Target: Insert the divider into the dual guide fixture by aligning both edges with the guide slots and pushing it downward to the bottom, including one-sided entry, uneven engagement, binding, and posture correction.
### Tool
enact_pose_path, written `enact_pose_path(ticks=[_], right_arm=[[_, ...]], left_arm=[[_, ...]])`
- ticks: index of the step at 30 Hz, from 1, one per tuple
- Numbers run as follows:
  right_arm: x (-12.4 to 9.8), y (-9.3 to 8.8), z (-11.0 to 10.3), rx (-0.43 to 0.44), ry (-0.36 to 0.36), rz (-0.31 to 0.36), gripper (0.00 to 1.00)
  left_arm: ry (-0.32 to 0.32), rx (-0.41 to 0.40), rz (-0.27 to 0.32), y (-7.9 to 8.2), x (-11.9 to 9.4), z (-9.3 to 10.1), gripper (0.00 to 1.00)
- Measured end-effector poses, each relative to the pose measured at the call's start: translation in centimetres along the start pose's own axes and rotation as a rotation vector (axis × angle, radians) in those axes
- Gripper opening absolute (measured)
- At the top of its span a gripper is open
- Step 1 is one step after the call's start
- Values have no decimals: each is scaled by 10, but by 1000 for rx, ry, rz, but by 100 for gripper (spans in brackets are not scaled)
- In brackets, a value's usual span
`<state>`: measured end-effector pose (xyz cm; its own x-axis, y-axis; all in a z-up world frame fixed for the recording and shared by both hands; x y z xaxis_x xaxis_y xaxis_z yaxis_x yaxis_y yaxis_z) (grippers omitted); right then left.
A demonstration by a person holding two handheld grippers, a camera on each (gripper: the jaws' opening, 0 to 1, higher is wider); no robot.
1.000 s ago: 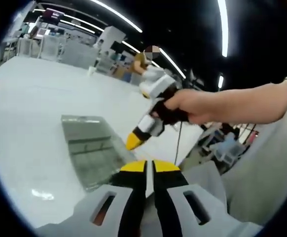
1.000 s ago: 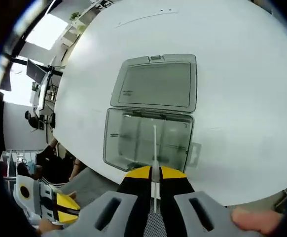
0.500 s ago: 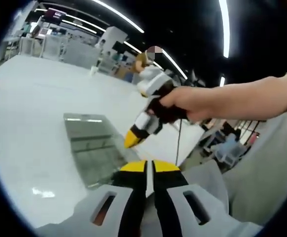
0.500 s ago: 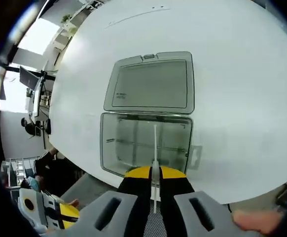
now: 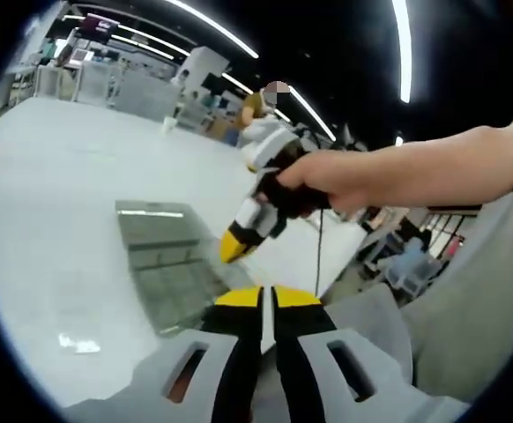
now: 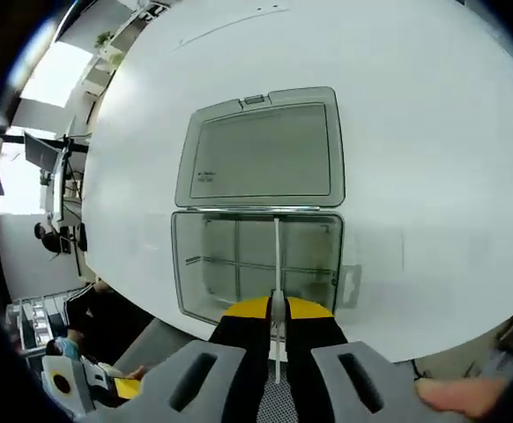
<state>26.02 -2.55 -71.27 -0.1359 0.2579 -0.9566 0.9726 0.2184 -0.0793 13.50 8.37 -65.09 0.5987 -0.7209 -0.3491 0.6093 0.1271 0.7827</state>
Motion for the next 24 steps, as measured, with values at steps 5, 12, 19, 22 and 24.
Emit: enact_pose_path(ticks=[5,12,19,22,24], right_arm=[[-1,-2,0,3,-9,-3,0],[1,-1,-1,-7,-19,-7,0],[2,2,-1,-11,-26,-6,0],[3,4,-1,-7,-28,-7,0],[4,5,0,-7,-29,-10,0]], left_arm=[[20,24,-10,-1,-1,-2,1],[68,84,-37,-2,-1,-5,4],[122,157,-73,-4,-1,-8,10],[131,172,-80,-4,-1,-8,12],[137,181,-86,-4,-1,-9,12]])
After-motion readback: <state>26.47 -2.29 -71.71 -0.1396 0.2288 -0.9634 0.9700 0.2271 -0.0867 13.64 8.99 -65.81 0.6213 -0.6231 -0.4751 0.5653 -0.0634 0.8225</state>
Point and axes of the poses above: the point that each gripper's makers call its tool centre point, and the gripper's own axes: x roughly forward along the fingers, z roughly to its right, y roughly out of its top, the point moved 5 cm from there along -x, roughly backward along the fingers, and after that the axes turned 4 degrees about -z, right-handed, at the moved point
